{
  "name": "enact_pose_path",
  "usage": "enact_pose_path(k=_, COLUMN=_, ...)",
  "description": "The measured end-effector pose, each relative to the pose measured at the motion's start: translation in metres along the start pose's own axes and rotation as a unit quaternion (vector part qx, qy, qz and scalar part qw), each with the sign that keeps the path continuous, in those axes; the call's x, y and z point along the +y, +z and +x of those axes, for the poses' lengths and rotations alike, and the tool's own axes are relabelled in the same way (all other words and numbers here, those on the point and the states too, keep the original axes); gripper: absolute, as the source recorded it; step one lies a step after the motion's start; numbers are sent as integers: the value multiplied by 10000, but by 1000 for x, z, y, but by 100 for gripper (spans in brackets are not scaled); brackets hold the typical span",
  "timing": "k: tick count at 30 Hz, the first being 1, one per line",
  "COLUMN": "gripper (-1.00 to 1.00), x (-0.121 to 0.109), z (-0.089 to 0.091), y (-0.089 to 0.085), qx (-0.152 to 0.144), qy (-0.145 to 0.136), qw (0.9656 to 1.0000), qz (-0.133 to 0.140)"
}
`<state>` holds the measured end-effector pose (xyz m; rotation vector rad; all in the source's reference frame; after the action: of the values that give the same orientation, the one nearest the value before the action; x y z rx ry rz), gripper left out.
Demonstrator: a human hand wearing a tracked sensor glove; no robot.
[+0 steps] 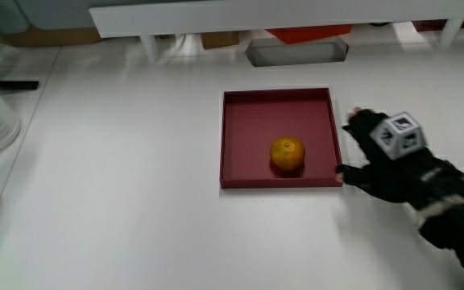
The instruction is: Pick orange from plate
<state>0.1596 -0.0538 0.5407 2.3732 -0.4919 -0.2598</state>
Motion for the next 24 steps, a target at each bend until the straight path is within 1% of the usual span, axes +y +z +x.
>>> enact_pose_path(k=1, gripper=0, x=4, z=-10, y=8, qx=-19, qy=94, qw=10000, qz=0)
enact_pose_path(k=2, gripper=0, x=7, z=-15, y=11, qx=41, qy=331, qw=9993, qz=-138)
enact_pose_path(k=3, gripper=0, x=11, z=-21, y=12, qx=97, qy=406, qw=9990, qz=-139)
enact_pose_path(k=4, gripper=0, x=13, z=-24, y=13, qx=125, qy=444, qw=9988, qz=-139)
enact_pose_path(k=5, gripper=0, x=17, z=-31, y=11, qx=-18, qy=451, qw=9989, qz=-132)
enact_pose_path(k=8, gripper=0, x=20, z=-41, y=11, qx=-132, qy=531, qw=9983, qz=-189)
enact_pose_path(k=9, gripper=0, x=25, z=-43, y=5, qx=-246, qy=464, qw=9980, qz=-339)
enact_pose_path(k=10, gripper=7, x=28, z=-43, y=2, qx=-248, qy=430, qw=9977, qz=-453)
enact_pose_path(k=11, gripper=13, x=30, z=-43, y=-1, qx=-292, qy=402, qw=9977, qz=-464)
enact_pose_path(k=12, gripper=20, x=32, z=-42, y=-5, qx=-231, qy=423, qw=9971, qz=-589)
enact_pose_path(k=13, gripper=27, x=32, z=-41, y=-6, qx=-241, qy=410, qw=9975, qz=-519)
enact_pose_path(k=14, gripper=33, x=32, z=-42, y=-7, qx=-295, qy=383, qw=9975, qz=-516)
enact_pose_path(k=15, gripper=40, x=32, z=-45, y=-7, qx=-405, qy=371, qw=9972, qz=-509)
enact_pose_path(k=16, gripper=47, x=30, z=-47, y=-4, qx=-493, qy=356, qw=9973, qz=-413)
enact_pose_path(k=17, gripper=53, x=32, z=-49, y=-7, qx=-576, qy=358, qw=9969, qz=-408)
enact_pose_path(k=18, gripper=60, x=29, z=-50, y=-5, qx=-589, qy=383, qw=9970, qz=-324)
enact_pose_path(k=19, gripper=67, x=29, z=-50, y=-7, qx=-579, qy=412, qw=9972, qz=-244)
enact_pose_path(k=21, gripper=80, x=31, z=-47, y=-11, qx=-489, qy=356, qw=9979, qz=-235)
enact_pose_path(k=22, gripper=87, x=29, z=-47, y=-10, qx=-439, qy=376, qw=9982, qz=-162)
enact_pose_path(k=23, gripper=93, x=30, z=-46, y=-12, qx=-421, qy=363, qw=9982, qz=-226)
enact_pose_path(k=24, gripper=100, x=29, z=-44, y=-12, qx=-370, qy=388, qw=9984, qz=-183)
